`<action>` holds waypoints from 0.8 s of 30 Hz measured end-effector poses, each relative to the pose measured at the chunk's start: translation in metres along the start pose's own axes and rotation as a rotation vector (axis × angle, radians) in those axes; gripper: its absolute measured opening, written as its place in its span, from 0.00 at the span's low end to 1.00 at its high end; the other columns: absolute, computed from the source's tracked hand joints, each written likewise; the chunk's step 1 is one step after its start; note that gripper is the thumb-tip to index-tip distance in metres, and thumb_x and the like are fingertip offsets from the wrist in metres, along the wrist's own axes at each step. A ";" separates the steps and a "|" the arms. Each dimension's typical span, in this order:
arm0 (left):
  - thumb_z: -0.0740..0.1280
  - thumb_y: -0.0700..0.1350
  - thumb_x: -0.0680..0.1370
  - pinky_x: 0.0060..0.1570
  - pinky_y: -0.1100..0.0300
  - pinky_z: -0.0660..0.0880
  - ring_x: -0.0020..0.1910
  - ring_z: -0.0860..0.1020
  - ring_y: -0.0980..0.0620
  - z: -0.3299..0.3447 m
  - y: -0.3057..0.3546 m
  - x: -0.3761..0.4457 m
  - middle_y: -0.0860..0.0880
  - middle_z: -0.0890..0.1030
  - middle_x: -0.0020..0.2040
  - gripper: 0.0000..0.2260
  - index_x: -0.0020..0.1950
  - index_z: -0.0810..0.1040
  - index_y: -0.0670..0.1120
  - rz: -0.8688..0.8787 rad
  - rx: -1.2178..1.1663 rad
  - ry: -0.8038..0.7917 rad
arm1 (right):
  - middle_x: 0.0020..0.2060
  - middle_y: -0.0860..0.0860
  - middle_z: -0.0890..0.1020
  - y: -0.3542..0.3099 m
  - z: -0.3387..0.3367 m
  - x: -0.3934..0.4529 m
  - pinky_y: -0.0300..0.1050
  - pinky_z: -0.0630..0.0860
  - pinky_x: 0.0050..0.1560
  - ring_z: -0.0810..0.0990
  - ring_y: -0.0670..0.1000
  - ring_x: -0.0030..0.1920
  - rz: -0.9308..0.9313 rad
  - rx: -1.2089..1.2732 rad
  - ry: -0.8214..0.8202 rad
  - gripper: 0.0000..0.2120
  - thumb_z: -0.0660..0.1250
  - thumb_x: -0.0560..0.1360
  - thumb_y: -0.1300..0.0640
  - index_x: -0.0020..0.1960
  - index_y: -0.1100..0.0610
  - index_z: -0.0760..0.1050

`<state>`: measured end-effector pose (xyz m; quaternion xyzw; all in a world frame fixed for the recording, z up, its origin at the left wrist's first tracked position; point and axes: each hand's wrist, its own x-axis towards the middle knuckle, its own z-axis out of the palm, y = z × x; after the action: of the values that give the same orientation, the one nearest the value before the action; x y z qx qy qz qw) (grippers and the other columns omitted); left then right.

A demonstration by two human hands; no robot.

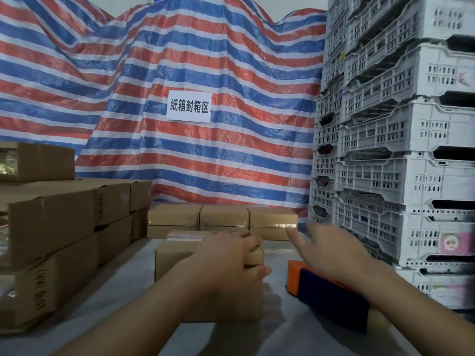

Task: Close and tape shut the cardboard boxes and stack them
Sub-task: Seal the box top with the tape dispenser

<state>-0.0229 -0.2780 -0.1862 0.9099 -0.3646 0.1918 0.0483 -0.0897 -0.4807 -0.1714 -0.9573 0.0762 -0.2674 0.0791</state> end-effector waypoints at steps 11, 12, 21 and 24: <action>0.61 0.66 0.76 0.63 0.50 0.71 0.63 0.73 0.53 -0.001 0.000 -0.001 0.55 0.72 0.70 0.28 0.74 0.62 0.59 0.033 -0.003 0.033 | 0.65 0.51 0.78 -0.078 0.062 0.034 0.50 0.75 0.59 0.78 0.53 0.63 0.310 1.530 -0.248 0.30 0.50 0.81 0.33 0.72 0.50 0.70; 0.62 0.66 0.75 0.62 0.51 0.72 0.62 0.74 0.53 0.000 0.000 -0.001 0.54 0.73 0.68 0.30 0.74 0.61 0.58 0.018 -0.022 0.050 | 0.61 0.51 0.82 -0.078 0.066 0.031 0.50 0.77 0.56 0.81 0.54 0.59 0.335 1.542 -0.251 0.29 0.50 0.80 0.33 0.69 0.49 0.73; 0.68 0.65 0.72 0.66 0.52 0.68 0.67 0.71 0.52 0.001 0.000 -0.007 0.52 0.70 0.71 0.41 0.77 0.50 0.55 -0.011 -0.083 0.128 | 0.56 0.61 0.83 -0.080 0.072 0.012 0.59 0.76 0.62 0.81 0.61 0.59 0.414 1.551 -0.256 0.25 0.55 0.82 0.38 0.63 0.55 0.78; 0.68 0.62 0.74 0.65 0.61 0.66 0.71 0.63 0.60 -0.009 -0.004 -0.018 0.59 0.61 0.76 0.37 0.76 0.50 0.63 -0.010 -0.383 0.243 | 0.50 0.60 0.85 -0.075 0.074 0.010 0.56 0.77 0.58 0.82 0.60 0.56 0.498 1.478 -0.317 0.25 0.55 0.82 0.39 0.57 0.57 0.81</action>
<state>-0.0346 -0.2621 -0.1849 0.8560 -0.3816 0.2270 0.2648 -0.0351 -0.4008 -0.2145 -0.6385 0.0789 -0.0836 0.7610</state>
